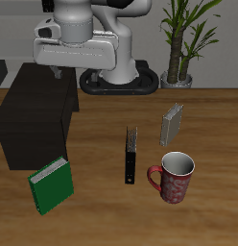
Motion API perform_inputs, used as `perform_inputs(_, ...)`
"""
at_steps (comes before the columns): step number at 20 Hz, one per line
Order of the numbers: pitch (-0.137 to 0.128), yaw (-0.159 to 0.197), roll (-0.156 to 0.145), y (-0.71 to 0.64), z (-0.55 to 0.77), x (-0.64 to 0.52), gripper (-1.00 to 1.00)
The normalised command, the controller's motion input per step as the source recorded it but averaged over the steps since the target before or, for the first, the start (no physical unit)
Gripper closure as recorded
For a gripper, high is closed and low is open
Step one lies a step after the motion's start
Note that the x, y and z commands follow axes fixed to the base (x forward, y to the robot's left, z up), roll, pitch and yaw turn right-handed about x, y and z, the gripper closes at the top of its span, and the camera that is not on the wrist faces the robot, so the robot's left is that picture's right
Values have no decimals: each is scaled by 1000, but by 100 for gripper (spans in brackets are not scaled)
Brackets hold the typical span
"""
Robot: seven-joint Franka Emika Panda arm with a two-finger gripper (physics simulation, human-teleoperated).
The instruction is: Place the green book flat on top of the shelf
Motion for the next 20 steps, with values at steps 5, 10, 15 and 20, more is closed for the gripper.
perform_inputs(5, 41, -59, -15, -407, -33, 408, -100)
perform_inputs(10, -27, -40, -27, -320, -112, 389, -100)
perform_inputs(15, -91, -60, 1, -25, -130, 174, -100)
perform_inputs(20, -28, -21, 7, -8, -247, 175, -100)
